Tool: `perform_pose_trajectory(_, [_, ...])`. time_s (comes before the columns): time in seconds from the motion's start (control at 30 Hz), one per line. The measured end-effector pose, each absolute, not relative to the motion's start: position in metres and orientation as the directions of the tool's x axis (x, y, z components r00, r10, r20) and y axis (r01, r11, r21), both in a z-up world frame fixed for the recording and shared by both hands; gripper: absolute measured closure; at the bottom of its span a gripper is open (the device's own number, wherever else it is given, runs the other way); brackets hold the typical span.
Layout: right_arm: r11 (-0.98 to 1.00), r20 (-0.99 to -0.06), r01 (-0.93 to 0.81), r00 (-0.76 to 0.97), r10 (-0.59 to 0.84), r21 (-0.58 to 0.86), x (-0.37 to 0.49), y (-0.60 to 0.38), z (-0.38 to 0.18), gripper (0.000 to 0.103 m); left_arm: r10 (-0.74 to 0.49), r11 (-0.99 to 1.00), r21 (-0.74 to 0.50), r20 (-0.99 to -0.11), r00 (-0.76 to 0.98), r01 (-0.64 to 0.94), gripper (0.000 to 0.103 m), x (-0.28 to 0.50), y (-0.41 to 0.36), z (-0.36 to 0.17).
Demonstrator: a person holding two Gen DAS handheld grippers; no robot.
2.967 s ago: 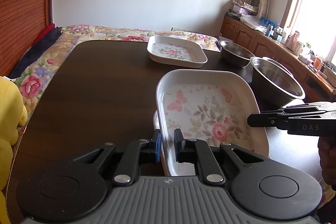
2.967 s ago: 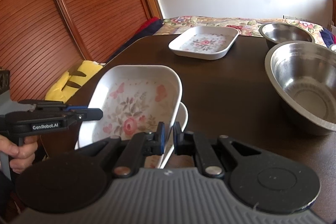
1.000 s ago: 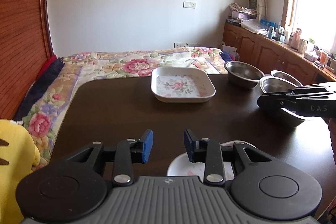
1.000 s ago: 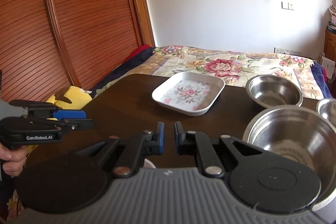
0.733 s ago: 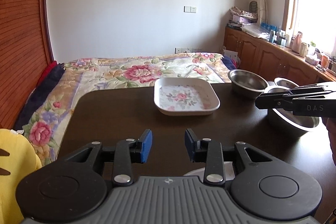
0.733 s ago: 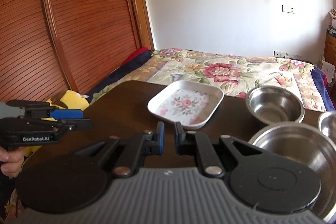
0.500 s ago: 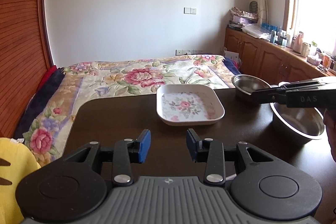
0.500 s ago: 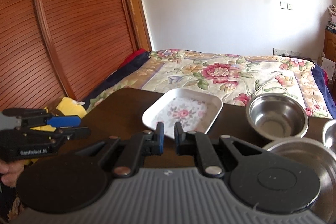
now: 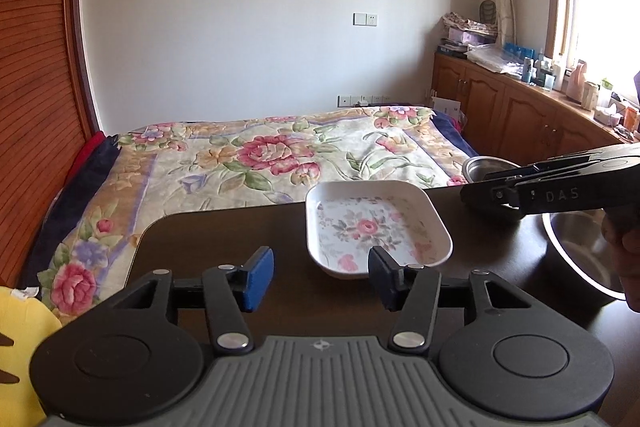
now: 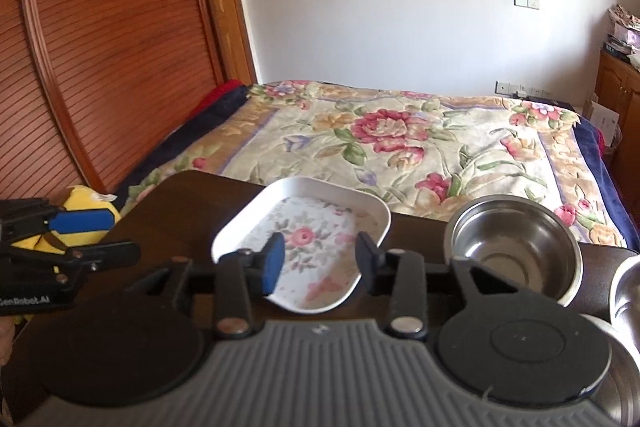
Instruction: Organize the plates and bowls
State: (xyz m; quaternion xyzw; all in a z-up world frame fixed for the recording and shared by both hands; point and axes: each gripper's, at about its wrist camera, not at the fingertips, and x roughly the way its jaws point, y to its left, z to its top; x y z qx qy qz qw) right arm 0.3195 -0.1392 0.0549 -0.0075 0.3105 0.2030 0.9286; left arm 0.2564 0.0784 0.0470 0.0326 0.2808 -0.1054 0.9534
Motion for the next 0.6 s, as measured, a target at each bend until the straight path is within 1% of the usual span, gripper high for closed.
perform_pose_trajectory(0.13, [0.922, -0.600, -0.376, 0.719, 0.351, 0.089, 0.331, -0.135, 0.052, 0.054, -0.187, 0.976, -0.007, -0.547, 0.816, 0.219, 0.042, 0.270, 0.080, 0.046])
perform_pose_trajectory(0.17, [0.924, -0.608, -0.373, 0.715, 0.345, 0.086, 0.334, -0.134, 0.051, 0.052, -0.190, 0.976, -0.012, -0.549, 0.814, 0.219, 0.042, 0.274, 0.080, 0.045])
perform_pose_trajectory(0.2, [0.927, -0.615, -0.363, 0.712, 0.338, 0.089, 0.338, -0.134, 0.049, 0.046, -0.190, 0.976, -0.014, -0.552, 0.812, 0.218, 0.041, 0.278, 0.080, 0.045])
perform_pose_trajectory(0.27, [0.931, -0.626, -0.353, 0.706, 0.332, 0.096, 0.344, -0.133, 0.046, 0.040, -0.185, 0.977, -0.011, -0.554, 0.812, 0.215, 0.039, 0.283, 0.081, 0.044])
perform_pose_trajectory(0.37, [0.935, -0.642, -0.345, 0.699, 0.315, 0.084, 0.351, -0.131, 0.042, 0.040, -0.190, 0.975, -0.012, -0.556, 0.809, 0.220, 0.036, 0.291, 0.080, 0.044])
perform_pose_trajectory(0.47, [0.937, -0.656, -0.338, 0.688, 0.311, 0.090, 0.357, -0.129, 0.039, 0.036, -0.191, 0.975, -0.011, -0.559, 0.807, 0.224, 0.029, 0.298, 0.080, 0.043])
perform_pose_trajectory(0.6, [0.936, -0.674, -0.345, 0.673, 0.304, 0.078, 0.362, -0.123, 0.035, 0.035, -0.194, 0.974, -0.017, -0.564, 0.802, 0.224, 0.029, 0.310, 0.082, 0.040])
